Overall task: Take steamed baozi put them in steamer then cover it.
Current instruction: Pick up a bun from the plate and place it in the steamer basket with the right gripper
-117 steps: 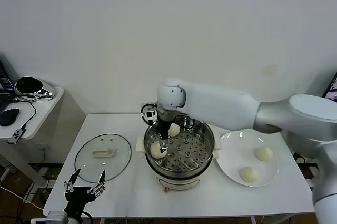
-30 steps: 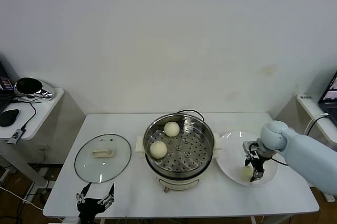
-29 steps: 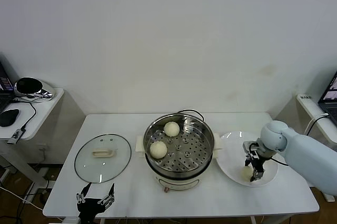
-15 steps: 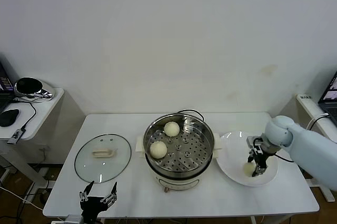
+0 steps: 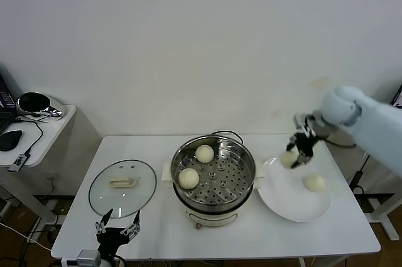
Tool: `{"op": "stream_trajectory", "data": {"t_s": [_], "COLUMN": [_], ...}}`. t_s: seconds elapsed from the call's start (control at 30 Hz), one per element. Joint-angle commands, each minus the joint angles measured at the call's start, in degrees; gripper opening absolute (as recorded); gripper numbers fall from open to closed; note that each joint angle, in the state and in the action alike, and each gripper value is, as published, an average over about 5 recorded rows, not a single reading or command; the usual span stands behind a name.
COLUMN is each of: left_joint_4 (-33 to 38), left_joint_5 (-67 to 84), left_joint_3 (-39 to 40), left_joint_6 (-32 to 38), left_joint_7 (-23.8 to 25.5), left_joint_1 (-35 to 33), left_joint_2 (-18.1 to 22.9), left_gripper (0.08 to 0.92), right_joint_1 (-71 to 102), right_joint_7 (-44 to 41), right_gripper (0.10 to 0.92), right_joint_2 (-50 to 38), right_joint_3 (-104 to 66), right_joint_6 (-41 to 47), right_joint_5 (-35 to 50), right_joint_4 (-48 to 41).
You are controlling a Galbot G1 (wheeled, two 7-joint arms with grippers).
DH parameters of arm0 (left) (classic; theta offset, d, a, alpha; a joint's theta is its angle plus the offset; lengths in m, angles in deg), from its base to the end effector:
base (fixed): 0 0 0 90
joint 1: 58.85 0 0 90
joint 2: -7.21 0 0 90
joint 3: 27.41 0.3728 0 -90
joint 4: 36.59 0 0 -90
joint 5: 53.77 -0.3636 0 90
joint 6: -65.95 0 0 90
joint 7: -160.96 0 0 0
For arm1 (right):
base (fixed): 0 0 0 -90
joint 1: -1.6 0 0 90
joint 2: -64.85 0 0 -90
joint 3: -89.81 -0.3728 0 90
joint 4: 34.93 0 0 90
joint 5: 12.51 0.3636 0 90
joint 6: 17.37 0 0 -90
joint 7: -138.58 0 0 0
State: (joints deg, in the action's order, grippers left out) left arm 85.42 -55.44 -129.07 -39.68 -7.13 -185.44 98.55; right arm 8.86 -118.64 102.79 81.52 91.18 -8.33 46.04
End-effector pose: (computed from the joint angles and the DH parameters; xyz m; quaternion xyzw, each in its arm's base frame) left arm 0.1343 0.0581 -0.3257 -0.0045 -0.9830 -0.0307 0.1811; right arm 0.5467 -0.1205 -0.0175 0.5304 -0.5456 0.5368 0.3644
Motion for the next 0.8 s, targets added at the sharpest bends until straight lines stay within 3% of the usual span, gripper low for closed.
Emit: {"op": "stream_trajectory", "data": {"t_s": [0.03, 0.17, 0.3, 0.8], "left_joint_4": [1.22, 1.79, 2.55, 2.77], "left_joint_5": [-0.20, -0.08, 0.07, 0.06], "left_joint_3": [-0.20, -0.75, -1.11, -0.99], "left_joint_6": [0.08, 0.25, 0.46, 0.89], "left_joint_7": [-0.15, -0.29, -0.54, -1.06], "left_joint_1": [0.37, 0.03, -0.28, -0.45], "left_joint_2": [0.09, 0.19, 0.32, 0.51], "left_gripper": [0.823, 0.823, 0.823, 0.823], "right_joint_1": [-15.10, -13.97, -12.28, -6.14], "right_joint_7": [-3.51, -3.62, -3.37, 1.43], "right_gripper": [0.577, 0.577, 0.577, 0.582], "right_joint_2": [13.25, 17.97, 21.94, 24.74], "right_joint_3": [7.38, 8.78, 8.58, 8.93], "right_joint_6": [-21.22, -37.12, -49.93, -65.90], "right_joint_5": [15.58, 15.92, 9.11, -19.18], "right_joint_4": [-7.17, -9.31, -9.12, -1.02]}}
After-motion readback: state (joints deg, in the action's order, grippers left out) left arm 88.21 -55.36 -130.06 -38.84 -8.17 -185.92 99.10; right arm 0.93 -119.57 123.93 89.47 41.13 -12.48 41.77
